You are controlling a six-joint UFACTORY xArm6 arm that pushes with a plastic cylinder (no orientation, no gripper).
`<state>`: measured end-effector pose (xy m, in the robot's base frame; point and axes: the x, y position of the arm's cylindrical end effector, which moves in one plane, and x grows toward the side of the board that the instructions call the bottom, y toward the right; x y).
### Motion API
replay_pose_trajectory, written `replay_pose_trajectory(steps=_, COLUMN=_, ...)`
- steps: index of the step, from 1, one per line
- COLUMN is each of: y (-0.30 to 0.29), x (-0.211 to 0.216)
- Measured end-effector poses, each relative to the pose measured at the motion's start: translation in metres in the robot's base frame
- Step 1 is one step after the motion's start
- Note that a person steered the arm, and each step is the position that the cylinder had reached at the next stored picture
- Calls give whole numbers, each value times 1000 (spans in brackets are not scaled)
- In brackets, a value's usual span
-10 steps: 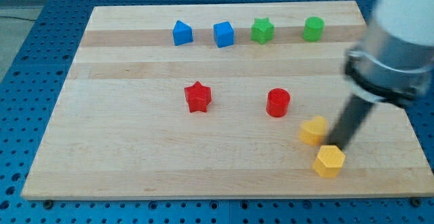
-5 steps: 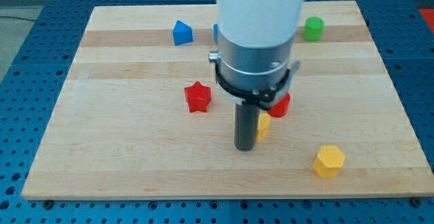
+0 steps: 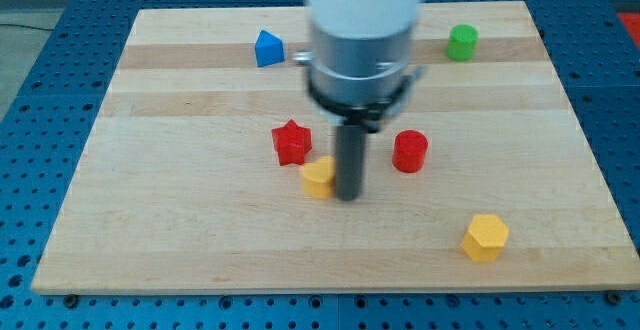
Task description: Place the yellow heart left to the red star
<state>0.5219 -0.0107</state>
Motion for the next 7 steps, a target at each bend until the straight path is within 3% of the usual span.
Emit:
replay_pose_trajectory(steps=1, y=-53, x=-8)
replay_pose_trajectory(steps=5, y=-106, x=-84)
replay_pose_trajectory(steps=6, y=-95, x=-125)
replay_pose_trajectory(steps=7, y=-119, x=-146)
